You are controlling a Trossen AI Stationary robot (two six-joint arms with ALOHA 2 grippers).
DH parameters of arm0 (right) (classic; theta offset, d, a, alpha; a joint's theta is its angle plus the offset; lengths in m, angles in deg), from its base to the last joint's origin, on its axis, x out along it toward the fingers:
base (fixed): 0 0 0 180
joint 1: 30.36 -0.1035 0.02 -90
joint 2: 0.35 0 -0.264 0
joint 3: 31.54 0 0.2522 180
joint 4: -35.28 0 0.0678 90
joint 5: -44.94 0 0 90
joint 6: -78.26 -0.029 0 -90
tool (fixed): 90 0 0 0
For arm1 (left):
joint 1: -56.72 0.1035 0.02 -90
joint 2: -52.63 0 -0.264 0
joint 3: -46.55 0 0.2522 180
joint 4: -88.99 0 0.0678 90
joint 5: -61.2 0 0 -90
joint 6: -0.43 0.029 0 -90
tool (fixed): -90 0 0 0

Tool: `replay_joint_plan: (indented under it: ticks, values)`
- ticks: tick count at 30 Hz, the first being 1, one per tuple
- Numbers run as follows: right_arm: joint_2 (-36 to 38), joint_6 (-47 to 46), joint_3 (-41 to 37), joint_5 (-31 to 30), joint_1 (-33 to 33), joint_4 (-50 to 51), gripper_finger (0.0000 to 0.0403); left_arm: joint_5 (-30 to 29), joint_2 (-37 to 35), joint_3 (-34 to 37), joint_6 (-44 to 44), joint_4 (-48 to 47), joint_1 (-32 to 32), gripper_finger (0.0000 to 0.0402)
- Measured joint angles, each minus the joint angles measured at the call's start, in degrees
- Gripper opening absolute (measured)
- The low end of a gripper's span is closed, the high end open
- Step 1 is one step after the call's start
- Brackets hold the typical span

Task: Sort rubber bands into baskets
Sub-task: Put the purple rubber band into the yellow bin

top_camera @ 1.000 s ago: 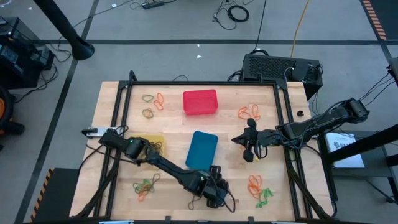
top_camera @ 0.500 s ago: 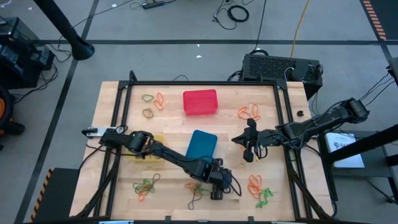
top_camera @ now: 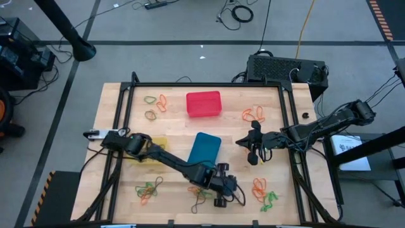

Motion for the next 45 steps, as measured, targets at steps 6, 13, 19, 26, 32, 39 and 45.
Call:
replay_joint_plan:
  ticks: [6,13,19,26,32,39,45]
  values:
    - [0.0,0.0,0.0,0.0,0.0,0.5,0.0000,-11.0,-7.7,0.0,2.0,-7.1,-3.2,0.0002]
    - [0.0,-0.3,0.0,0.0,0.0,0.3,0.0000,-26.5,-17.6,-0.1,-7.7,-32.1,-6.3,0.0001]
    - [0.0,-0.4,0.0,0.0,0.0,0.3,0.0000,-31.3,-23.6,0.1,-29.3,-61.8,-6.2,0.0001]
    - [0.0,-0.4,0.0,0.0,0.0,0.4,0.0000,-24.2,-29.8,7.2,-33.3,-65.2,-5.5,0.0000]
    - [0.0,-0.4,0.0,0.0,0.0,0.3,0.0000,-19.3,-33.9,17.1,-36.4,-65.6,-4.5,0.0000]
    - [0.0,-0.4,0.0,0.0,0.0,0.4,0.0000,-14.8,-38.9,31.1,-37.5,-65.5,-3.6,0.0000]
    - [0.0,-0.4,0.0,0.0,0.0,0.4,0.0000,-6.5,-40.2,40.1,-37.5,-65.1,-2.7,0.0000]
